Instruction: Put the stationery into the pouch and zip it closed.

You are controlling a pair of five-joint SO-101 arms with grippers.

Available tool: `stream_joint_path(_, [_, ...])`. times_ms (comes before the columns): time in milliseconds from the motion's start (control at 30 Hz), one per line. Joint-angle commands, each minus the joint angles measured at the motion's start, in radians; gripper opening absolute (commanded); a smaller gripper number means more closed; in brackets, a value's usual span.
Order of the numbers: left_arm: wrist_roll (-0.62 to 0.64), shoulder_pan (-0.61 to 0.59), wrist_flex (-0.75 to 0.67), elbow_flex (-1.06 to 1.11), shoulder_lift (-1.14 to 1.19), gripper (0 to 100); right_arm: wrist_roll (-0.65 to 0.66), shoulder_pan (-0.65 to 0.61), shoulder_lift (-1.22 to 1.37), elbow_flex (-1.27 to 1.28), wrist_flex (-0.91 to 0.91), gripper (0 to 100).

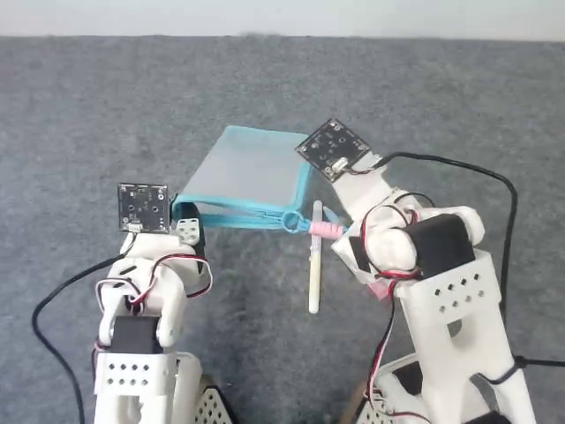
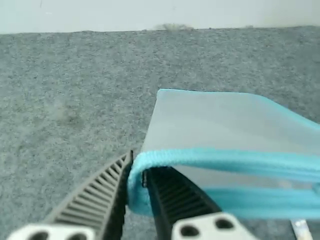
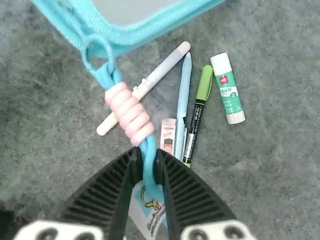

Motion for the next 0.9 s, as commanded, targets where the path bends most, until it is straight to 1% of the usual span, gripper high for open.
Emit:
stream_joint_path(0, [0.018, -0.021, 0.002, -0.038, -0.005, 1, 0.046, 0.05, -0.044, -0.011, 0.022, 0.7])
stream_joint_path(300, [0.017, -0.021, 0.002, -0.036, -0.005, 1, 0.063, 0.059, -0.044, -0.011, 0.033, 0.7])
stream_joint_path(400, [0.017, -0.02, 0.002, -0.035, -0.005, 1, 0.063, 0.047, -0.044, -0.011, 0.035, 1.0])
stream_joint_path(433, [0.017, -0.018, 0.002, -0.035, -0.005, 1, 0.063, 0.022, -0.045, -0.011, 0.039, 1.3])
stream_joint_path(500, [0.02, -0.014, -0.005, -0.021, -0.008, 1, 0.063, -0.042, -0.045, -0.012, 0.074, 4.4])
stream_joint_path(567, [0.02, -0.014, -0.041, 0.004, -0.006, 1, 0.063, -0.113, -0.059, -0.009, 0.091, 9.5])
stream_joint_path(633, [0.021, -0.012, -0.069, 0.025, -0.005, 1, 0.061, -0.151, -0.107, -0.006, 0.091, 15.1])
stream_joint_path(767, [0.026, -0.015, -0.077, 0.031, -0.005, 1, 0.058, -0.151, -0.225, -0.003, 0.093, 22.9])
stream_joint_path(867, [0.026, -0.02, -0.077, 0.031, -0.006, 1, 0.063, -0.105, -0.249, 0.046, 0.088, 24.3])
